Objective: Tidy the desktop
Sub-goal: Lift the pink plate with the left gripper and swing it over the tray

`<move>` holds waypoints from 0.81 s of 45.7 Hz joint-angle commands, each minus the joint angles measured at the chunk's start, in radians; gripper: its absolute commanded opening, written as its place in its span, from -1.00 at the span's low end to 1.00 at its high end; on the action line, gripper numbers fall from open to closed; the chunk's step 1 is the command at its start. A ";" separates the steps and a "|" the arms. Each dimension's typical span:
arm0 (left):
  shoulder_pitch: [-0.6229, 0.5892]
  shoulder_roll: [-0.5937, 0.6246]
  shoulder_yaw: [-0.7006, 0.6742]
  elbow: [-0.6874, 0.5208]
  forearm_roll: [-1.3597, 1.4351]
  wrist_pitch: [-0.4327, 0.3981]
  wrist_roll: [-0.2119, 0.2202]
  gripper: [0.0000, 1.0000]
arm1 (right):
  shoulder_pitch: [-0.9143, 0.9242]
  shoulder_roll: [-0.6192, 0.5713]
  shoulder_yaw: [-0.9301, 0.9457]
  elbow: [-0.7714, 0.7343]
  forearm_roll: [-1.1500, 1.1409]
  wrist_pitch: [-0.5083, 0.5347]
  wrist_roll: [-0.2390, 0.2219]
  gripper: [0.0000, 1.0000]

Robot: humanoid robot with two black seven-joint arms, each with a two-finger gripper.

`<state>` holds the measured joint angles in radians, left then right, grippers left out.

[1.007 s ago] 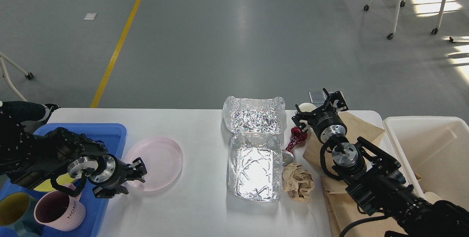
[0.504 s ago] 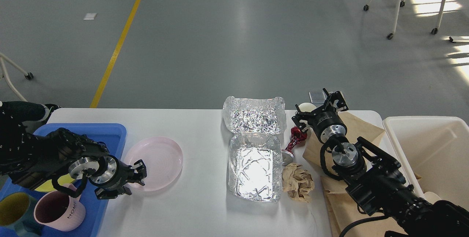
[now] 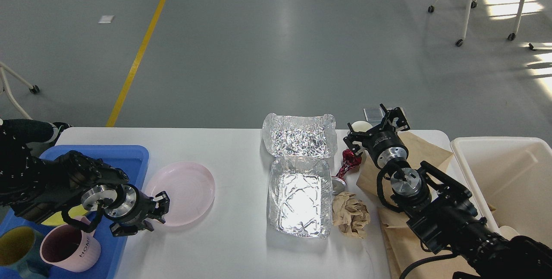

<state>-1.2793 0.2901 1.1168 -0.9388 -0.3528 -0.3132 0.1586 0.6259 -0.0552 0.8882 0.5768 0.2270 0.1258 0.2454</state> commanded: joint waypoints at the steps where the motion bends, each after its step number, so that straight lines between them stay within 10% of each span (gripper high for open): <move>1: -0.002 -0.002 -0.002 0.000 0.000 -0.015 0.018 -0.51 | 0.000 0.000 0.000 0.000 0.000 0.000 0.000 1.00; 37: -0.032 -0.011 -0.002 0.018 0.008 -0.217 0.035 -1.00 | 0.000 0.000 0.000 0.000 0.000 0.000 0.000 1.00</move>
<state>-1.2907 0.2708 1.1143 -0.9227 -0.3454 -0.4757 0.1934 0.6259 -0.0552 0.8882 0.5768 0.2270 0.1258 0.2454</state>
